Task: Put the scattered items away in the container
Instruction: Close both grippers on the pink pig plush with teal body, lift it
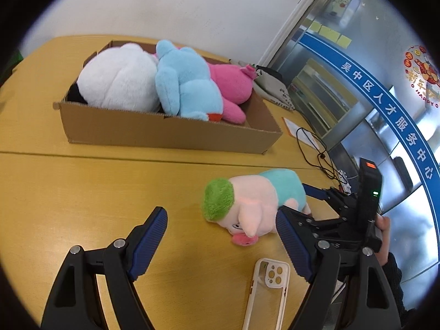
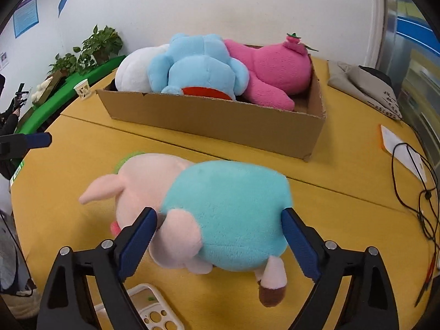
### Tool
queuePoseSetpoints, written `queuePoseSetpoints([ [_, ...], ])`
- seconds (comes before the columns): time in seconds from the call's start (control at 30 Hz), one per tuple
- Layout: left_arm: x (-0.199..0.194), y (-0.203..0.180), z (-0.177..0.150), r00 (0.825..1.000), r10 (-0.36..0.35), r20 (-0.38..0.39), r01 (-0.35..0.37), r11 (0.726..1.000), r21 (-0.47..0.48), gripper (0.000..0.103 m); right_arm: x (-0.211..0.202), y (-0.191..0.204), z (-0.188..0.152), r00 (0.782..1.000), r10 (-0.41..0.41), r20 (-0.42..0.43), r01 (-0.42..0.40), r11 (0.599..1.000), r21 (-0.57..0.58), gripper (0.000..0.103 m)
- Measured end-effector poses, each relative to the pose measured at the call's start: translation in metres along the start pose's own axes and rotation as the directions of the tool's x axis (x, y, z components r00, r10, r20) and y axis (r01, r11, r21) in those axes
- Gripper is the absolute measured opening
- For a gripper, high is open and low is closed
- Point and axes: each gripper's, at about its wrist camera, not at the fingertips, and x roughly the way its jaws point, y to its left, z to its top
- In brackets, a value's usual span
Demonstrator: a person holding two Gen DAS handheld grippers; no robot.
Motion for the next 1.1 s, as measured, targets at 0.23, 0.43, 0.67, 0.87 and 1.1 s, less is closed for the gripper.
queuePoseSetpoints([
  [0.23,0.052,0.012,-0.001,0.994,-0.063,-0.092,0.059,0.997,-0.049,0.081,-0.020,0.013,-0.017,0.993,0.118,-0.029,-0.115,0.988,0.104,0.094],
  [0.43,0.093,0.016,0.008,0.977,-0.132,-0.166,0.119,0.989,-0.086,0.080,-0.043,0.039,-0.023,0.965,0.263,-0.017,-0.264,0.965,-0.012,0.099],
  [0.67,0.110,0.029,0.013,0.967,-0.180,-0.180,0.148,0.973,-0.179,0.080,-0.032,0.034,0.009,0.996,0.090,0.002,-0.084,0.944,-0.318,0.103],
  [0.87,0.110,0.034,0.016,0.957,-0.210,-0.202,0.166,0.962,-0.215,0.076,0.031,0.023,0.023,0.959,0.210,-0.189,-0.271,0.872,-0.407,0.102],
  [1.1,0.106,0.033,0.021,0.944,-0.240,-0.226,0.195,0.959,-0.206,0.059,0.035,0.033,0.010,0.964,0.190,-0.188,-0.247,0.903,-0.352,0.091],
])
